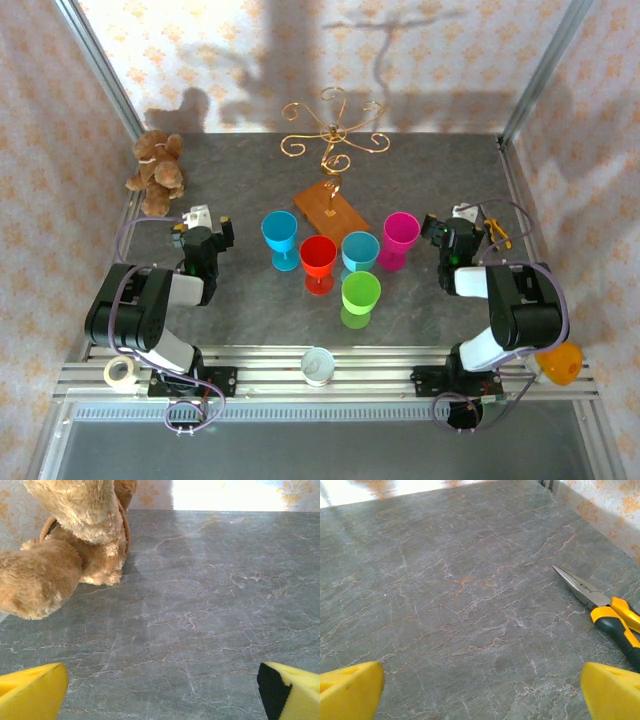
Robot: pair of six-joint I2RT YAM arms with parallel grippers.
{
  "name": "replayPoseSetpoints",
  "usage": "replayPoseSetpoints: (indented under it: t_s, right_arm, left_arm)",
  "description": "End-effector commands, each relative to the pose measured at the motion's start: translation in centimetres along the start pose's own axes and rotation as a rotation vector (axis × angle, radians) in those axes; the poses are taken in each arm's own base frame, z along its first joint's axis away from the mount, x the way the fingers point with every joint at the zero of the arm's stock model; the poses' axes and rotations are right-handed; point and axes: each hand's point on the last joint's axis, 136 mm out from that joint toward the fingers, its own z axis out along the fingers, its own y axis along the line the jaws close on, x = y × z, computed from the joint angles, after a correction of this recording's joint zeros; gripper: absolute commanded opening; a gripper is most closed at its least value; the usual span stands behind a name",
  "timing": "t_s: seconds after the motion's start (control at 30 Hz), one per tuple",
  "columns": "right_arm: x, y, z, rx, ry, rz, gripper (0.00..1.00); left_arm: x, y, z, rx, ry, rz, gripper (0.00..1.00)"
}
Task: Take the wine glass off the wine glass rack
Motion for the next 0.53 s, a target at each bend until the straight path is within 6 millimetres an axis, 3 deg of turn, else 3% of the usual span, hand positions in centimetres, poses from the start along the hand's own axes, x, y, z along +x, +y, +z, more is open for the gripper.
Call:
replayPoseSetpoints:
  t_s: [0.0, 0.5]
  right_arm:
    - [-0.53, -0.05, -0.15, 0.0, -0.03, 0.008, 1.0]
    - [-0.59, -0.03, -0.15, -0.001, -0.031, 0.007, 1.0]
  left_arm:
    - [-0.99, -0.03, 0.15, -0.001, -0.027, -0.004, 1.0]
    - [-1.0, 0.01, 0.16, -0.003, -0.027, -0.003, 1.0]
